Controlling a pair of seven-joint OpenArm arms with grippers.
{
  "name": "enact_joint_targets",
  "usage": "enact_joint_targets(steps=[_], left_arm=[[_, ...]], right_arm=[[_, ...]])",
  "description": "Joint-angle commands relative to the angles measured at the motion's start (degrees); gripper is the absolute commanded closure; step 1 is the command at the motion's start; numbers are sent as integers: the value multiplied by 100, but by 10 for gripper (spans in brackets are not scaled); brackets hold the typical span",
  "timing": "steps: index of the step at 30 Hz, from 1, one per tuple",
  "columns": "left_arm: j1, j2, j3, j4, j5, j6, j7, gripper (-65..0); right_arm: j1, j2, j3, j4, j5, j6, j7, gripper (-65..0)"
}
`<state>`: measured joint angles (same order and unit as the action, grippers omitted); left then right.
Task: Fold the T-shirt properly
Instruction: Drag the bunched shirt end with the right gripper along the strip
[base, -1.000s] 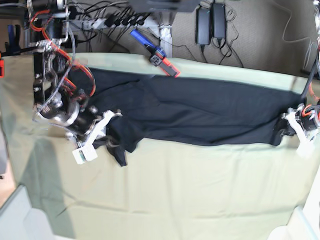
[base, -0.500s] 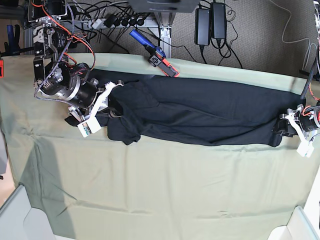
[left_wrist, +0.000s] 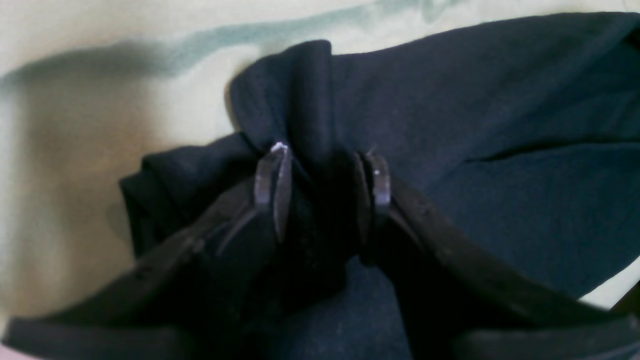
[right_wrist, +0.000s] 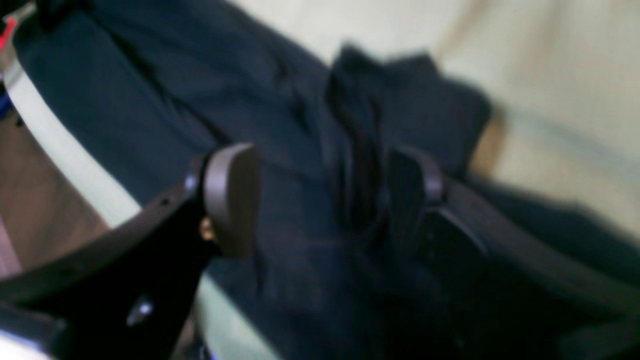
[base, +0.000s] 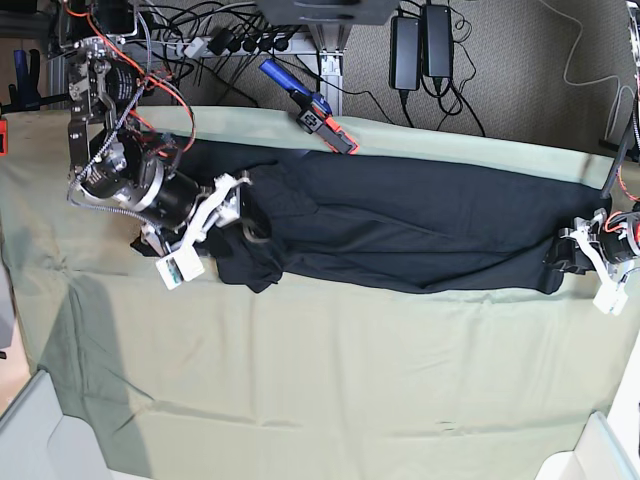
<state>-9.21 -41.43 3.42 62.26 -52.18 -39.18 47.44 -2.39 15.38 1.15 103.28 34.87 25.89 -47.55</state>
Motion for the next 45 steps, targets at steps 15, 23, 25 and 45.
enact_joint_targets(steps=[15,23,25,45], left_arm=[[-59,-140,-48,79,-101,-82,-50,-241],[-59,-142,-48,79,-92,-82,-101,-241],[-61,-144,-48,79,-70,-82,-122,-241],[-61,-269,-50,79,42,-82,-223,-241]], right_arm=[[1119,-476,22,-1432,-841,411,407,-394],[1113,-479,22,-1631,-675,413,398,0],[1110,-476,22,-1628,-529,413,348,0],[-92,-367,39,-15,179,426,-269,0]])
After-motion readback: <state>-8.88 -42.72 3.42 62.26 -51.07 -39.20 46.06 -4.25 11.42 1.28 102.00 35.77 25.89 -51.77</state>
